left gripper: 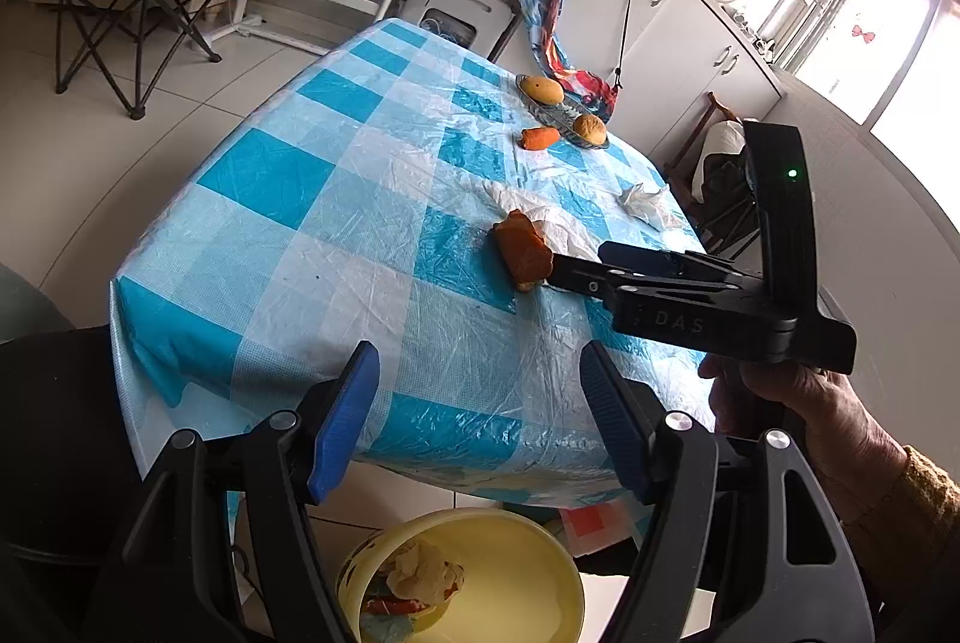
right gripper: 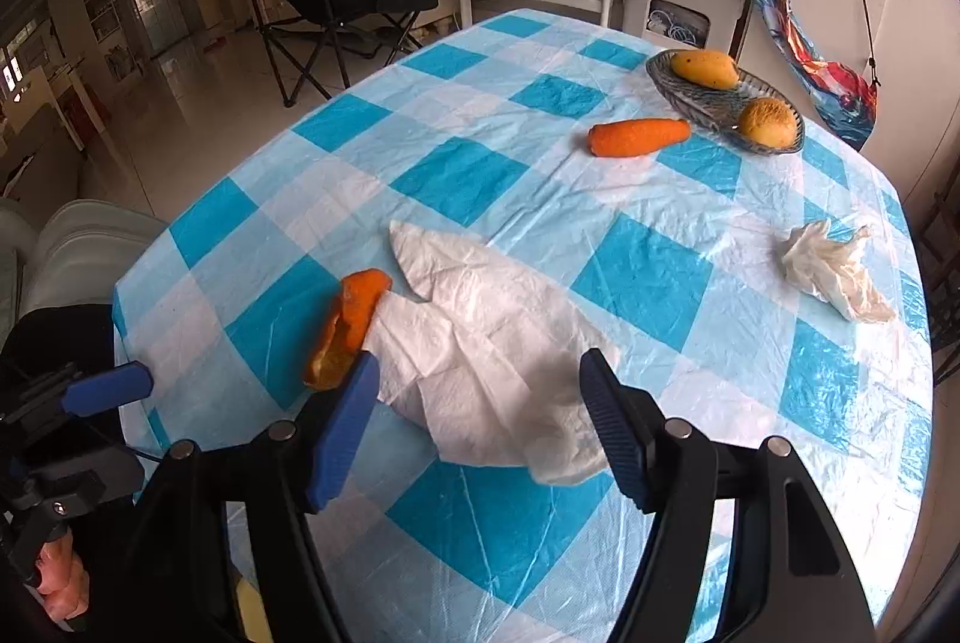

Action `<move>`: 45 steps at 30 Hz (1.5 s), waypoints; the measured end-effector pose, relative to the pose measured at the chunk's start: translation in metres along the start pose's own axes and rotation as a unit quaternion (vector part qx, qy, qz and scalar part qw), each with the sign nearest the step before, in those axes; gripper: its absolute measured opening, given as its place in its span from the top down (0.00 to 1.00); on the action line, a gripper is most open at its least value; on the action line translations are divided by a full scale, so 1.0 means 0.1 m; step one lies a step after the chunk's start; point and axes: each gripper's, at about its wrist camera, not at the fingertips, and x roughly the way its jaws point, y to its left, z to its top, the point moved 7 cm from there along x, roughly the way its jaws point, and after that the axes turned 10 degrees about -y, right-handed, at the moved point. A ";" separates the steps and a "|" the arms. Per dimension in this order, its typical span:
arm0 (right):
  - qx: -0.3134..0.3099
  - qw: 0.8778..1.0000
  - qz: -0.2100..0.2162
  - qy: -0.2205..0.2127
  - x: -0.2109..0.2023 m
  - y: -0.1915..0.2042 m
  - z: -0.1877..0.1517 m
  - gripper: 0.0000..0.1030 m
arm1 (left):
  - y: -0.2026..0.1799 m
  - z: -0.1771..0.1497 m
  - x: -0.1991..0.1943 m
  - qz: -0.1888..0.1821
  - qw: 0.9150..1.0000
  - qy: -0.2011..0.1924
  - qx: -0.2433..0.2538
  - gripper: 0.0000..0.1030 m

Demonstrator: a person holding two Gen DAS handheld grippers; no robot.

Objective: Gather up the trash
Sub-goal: 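Grasp the large white tissue beside the peel with the right tool, then grasp the orange peel with the left tool while the right tool holds the tissue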

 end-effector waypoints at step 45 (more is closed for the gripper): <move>0.061 0.998 -0.015 -0.032 -0.38 0.05 -0.25 0.88 | -0.03 -0.03 -0.05 0.002 1.000 -0.003 0.011 0.36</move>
